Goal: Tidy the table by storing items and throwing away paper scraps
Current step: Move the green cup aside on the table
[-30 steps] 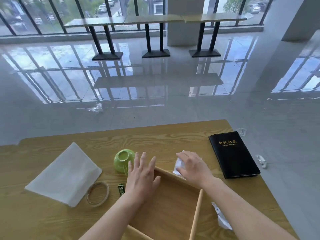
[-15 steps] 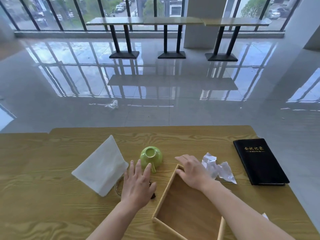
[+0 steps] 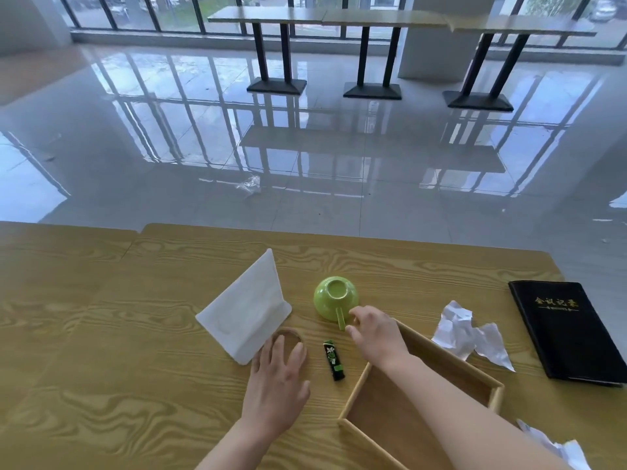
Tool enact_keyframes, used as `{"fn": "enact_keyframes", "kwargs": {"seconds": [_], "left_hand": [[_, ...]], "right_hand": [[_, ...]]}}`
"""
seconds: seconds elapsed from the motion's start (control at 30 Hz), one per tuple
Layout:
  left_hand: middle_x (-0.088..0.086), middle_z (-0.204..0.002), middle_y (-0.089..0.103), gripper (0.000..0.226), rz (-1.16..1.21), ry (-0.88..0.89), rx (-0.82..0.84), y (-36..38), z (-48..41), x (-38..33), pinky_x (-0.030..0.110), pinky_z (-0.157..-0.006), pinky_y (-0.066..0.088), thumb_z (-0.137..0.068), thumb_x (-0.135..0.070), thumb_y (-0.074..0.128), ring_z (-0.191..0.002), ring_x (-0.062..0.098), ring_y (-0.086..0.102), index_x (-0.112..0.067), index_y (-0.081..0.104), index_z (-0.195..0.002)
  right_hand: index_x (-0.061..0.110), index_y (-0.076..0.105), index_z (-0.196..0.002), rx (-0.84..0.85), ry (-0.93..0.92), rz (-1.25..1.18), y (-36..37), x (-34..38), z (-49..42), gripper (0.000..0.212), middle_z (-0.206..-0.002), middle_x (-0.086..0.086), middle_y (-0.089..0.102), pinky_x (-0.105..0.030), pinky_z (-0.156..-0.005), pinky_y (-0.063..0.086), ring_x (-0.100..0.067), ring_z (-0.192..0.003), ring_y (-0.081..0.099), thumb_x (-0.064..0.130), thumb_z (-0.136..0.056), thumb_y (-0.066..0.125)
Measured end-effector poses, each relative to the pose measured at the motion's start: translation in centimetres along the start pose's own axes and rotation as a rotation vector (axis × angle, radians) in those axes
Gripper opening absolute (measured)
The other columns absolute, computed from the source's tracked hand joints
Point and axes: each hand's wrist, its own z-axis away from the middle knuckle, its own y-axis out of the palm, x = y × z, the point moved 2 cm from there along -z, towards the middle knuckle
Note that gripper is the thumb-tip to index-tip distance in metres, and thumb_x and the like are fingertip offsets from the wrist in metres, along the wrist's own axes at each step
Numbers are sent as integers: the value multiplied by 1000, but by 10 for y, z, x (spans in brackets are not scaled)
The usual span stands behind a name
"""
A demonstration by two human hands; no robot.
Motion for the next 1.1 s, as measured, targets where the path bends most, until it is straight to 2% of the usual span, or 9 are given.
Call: {"fn": "enact_keyframes", "kwargs": {"seconds": [0.1,0.2,0.3,0.43,0.53,0.73,0.97,1.03,1.1], "left_hand": [[17,-158,23,66,7,6,6,9,16,9,45,-119,23,-91,-45,50,-149,33,16,-25,30,-150],[19,-136,52,67,45,-14,-24,21,32,23,48,-96,52,-72,-37,75,-128,37,52,-16,57,-134],[18,-126,60,73,64,-54,-40,37,46,38,48,-84,58,-63,-38,85,-114,38,61,-12,62,-127],[18,-129,61,69,11,-145,-46,51,54,51,56,-95,49,-79,-55,57,-120,39,58,-11,59,-132],[20,-133,57,83,8,-211,-42,56,53,57,65,-102,38,-85,-70,31,-129,40,51,-8,59,-132],[19,-144,48,83,18,-195,-28,65,56,61,66,-109,30,-86,-68,32,-139,38,39,-8,53,-139],[15,-155,35,83,-15,-178,-19,75,59,65,61,-114,12,-90,-69,27,-147,35,23,-11,39,-149],[16,-154,37,83,-6,-178,-8,77,59,66,62,-113,13,-90,-69,28,-146,35,24,-11,40,-148],[16,-154,38,83,1,-188,-7,78,59,65,61,-113,12,-90,-69,28,-146,35,24,-11,42,-147]], "right_hand": [[12,64,-107,23,72,-3,13,7,-14,22,-94,-2,63,-29,-76,46,-20,-90,60,29,-93,62],[10,62,-110,33,152,-16,24,8,-24,28,-101,-6,65,-30,-76,43,-23,-95,59,31,-93,62],[9,60,-112,35,205,-10,32,8,-31,32,-108,-8,66,-35,-82,46,-26,-102,60,34,-92,62],[9,60,-109,29,231,15,38,8,-34,32,-105,-9,66,-37,-83,48,-27,-99,60,36,-92,62],[10,60,-106,12,240,11,42,9,-36,31,-102,-8,65,-35,-79,47,-25,-95,60,37,-91,63],[12,58,-97,-5,274,23,45,8,-42,32,-91,-4,63,-32,-70,42,-21,-82,55,42,-88,66],[13,54,-79,-50,271,40,38,3,-49,19,-76,-4,60,-31,-59,38,-21,-68,54,28,-85,62],[12,53,-78,-62,284,-102,34,4,-46,17,-72,-3,62,-32,-57,44,-20,-63,60,25,-86,61],[6,57,-85,-37,399,-482,29,7,-40,12,-70,-9,69,-42,-64,58,-25,-59,70,18,-89,57]]}}
